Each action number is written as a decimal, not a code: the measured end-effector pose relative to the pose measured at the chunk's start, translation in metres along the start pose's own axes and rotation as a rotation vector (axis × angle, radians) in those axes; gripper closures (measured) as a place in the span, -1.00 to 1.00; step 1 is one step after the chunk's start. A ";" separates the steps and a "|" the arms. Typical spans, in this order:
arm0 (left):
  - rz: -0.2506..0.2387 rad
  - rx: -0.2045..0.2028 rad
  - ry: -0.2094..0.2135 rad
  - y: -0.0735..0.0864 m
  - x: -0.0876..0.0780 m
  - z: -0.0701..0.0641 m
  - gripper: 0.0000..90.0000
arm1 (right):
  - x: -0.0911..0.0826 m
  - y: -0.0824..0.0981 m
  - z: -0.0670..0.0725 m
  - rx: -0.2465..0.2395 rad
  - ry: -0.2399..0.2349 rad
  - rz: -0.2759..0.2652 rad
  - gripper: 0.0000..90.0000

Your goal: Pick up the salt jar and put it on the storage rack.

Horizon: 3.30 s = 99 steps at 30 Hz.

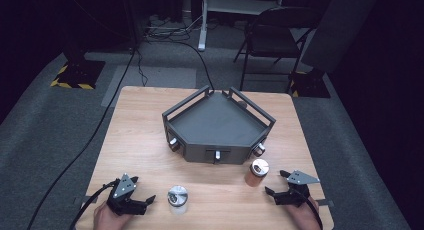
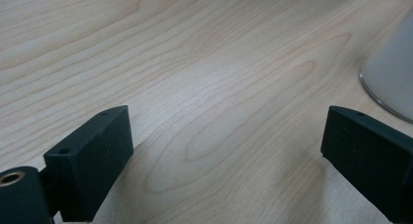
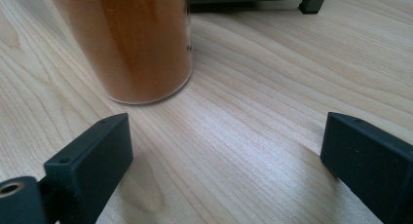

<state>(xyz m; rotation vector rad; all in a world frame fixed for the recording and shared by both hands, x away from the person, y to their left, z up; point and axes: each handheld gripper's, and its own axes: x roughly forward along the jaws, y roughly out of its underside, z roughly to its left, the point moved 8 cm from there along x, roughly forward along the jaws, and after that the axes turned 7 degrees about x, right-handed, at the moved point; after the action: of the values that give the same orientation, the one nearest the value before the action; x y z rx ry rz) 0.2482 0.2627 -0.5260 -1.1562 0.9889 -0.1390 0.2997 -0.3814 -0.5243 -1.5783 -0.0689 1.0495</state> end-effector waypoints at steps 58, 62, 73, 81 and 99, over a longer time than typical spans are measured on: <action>-0.382 0.165 0.153 -0.071 -0.007 -0.062 -0.87 | 0.000 0.000 0.002 0.005 0.018 -0.003 -0.90; -0.341 0.171 0.146 -0.065 -0.003 -0.066 -0.87 | 0.001 0.000 0.001 0.005 0.017 -0.002 -0.90; -0.167 0.200 0.172 -0.051 0.025 -0.075 -0.84 | 0.000 0.000 0.002 0.004 0.016 -0.001 -0.90; -0.149 0.225 0.151 -0.046 0.029 -0.078 -0.42 | 0.000 0.000 0.002 0.003 0.015 -0.002 -0.90; -0.235 0.120 0.137 -0.061 0.034 -0.074 -0.34 | 0.000 0.000 0.001 0.002 0.013 -0.001 -0.90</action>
<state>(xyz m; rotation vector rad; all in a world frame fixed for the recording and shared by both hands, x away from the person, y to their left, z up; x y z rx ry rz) 0.2387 0.1646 -0.4995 -1.1607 0.9488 -0.4647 0.2990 -0.3801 -0.5244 -1.5830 -0.0596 1.0376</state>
